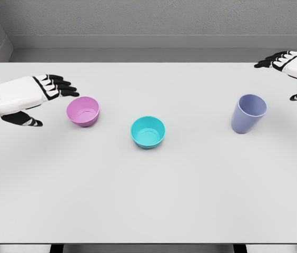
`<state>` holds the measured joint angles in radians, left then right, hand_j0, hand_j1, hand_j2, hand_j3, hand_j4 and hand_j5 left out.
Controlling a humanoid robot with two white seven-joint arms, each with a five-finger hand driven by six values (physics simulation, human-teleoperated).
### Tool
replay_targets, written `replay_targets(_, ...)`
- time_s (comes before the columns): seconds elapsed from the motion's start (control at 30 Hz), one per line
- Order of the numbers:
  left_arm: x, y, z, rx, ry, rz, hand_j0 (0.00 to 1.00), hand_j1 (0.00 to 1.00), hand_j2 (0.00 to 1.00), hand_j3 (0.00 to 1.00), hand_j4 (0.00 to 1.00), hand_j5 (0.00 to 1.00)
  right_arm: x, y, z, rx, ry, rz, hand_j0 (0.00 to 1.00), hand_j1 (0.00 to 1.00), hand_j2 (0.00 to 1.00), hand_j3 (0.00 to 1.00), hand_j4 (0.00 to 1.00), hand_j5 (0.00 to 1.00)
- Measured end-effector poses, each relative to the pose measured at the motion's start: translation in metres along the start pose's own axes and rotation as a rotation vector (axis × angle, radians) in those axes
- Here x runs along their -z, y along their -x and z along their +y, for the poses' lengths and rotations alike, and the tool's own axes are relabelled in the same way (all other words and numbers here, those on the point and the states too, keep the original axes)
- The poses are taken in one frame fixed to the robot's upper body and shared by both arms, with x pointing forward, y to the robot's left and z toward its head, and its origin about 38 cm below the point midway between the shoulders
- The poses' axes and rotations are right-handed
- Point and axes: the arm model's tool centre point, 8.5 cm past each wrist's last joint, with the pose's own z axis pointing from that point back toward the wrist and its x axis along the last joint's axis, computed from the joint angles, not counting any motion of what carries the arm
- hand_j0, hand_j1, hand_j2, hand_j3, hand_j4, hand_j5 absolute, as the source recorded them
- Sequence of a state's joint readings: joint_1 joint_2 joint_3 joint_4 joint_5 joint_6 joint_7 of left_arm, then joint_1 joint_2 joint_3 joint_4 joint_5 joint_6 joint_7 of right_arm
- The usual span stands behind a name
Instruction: Stacking bowl and cup with both arms
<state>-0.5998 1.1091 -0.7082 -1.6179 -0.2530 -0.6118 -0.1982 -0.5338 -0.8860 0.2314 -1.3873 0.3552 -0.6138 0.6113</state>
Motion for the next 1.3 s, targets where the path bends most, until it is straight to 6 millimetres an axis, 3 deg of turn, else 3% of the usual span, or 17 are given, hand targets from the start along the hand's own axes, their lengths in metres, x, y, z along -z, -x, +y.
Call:
replay_targets(0.1,0.0,0.001,0.002,0.004,0.005,0.002,1.0,1.0,1.0,1.0,1.0,1.0,0.0,0.0,-0.002,-0.004,0.003,0.0,1.0,1.0,1.0,1.0,1.0,1.0)
replay_targets(0.13,0.001,0.003,0.013,0.026,-0.009,0.003,1.0,1.0,1.0,1.0,1.0,1.0,-0.001,0.0,-0.004,-0.005,0.006,0.001,1.0,1.0,1.0,1.0,1.0,1.0)
replay_targets(0.23,0.007,0.006,0.02,0.029,-0.028,0.001,1.0,1.0,1.0,1.0,1.0,1.0,-0.001,0.0,-0.011,-0.015,0.018,0.001,1.0,1.0,1.0,1.0,1.0,1.0)
replay_targets(0.33,0.025,0.015,0.007,-0.004,-0.03,0.007,1.0,1.0,1.0,1.0,1.0,1.0,-0.002,0.001,-0.025,-0.033,0.043,0.003,1.0,1.0,1.0,1.0,1.0,1.0)
replay_targets(0.4,0.039,0.019,0.017,0.024,0.049,0.001,1.0,1.0,1.0,1.0,1.0,1.0,-0.002,0.002,-0.023,-0.029,0.039,0.004,1.0,1.0,1.0,1.0,1.0,1.0)
replay_targets(0.5,0.075,0.007,0.015,0.031,0.159,-0.07,1.0,1.0,1.0,1.0,1.0,1.0,-0.004,0.004,-0.023,-0.03,0.031,0.009,1.0,1.0,1.0,1.0,1.0,1.0)
replay_targets(0.57,0.087,0.001,0.024,0.034,0.169,-0.102,1.0,1.0,1.0,1.0,1.0,1.0,-0.004,0.004,-0.022,-0.031,0.026,0.01,1.0,1.0,1.0,1.0,1.0,1.0)
replay_targets(0.7,0.082,0.009,0.034,0.046,0.192,-0.079,1.0,1.0,1.0,1.0,1.0,1.0,-0.003,0.003,-0.021,-0.031,0.022,0.007,1.0,1.0,1.0,1.0,1.0,1.0)
replay_targets(0.87,0.077,0.016,0.03,0.047,0.222,-0.055,1.0,1.0,1.0,1.0,1.0,1.0,-0.003,0.003,-0.02,-0.031,0.019,0.007,1.0,1.0,1.0,1.0,1.0,1.0)
replay_targets(1.1,0.106,0.004,0.007,0.074,0.288,-0.095,1.0,1.0,1.0,1.0,1.0,1.0,-0.004,0.004,-0.018,-0.025,0.014,0.008,1.0,1.0,1.0,1.0,1.0,1.0)
replay_targets(1.3,0.119,0.012,-0.01,0.062,0.332,-0.072,1.0,1.0,1.0,1.0,1.0,1.0,-0.002,0.003,-0.013,-0.023,0.001,0.003,1.0,1.0,1.0,1.0,1.0,1.0)
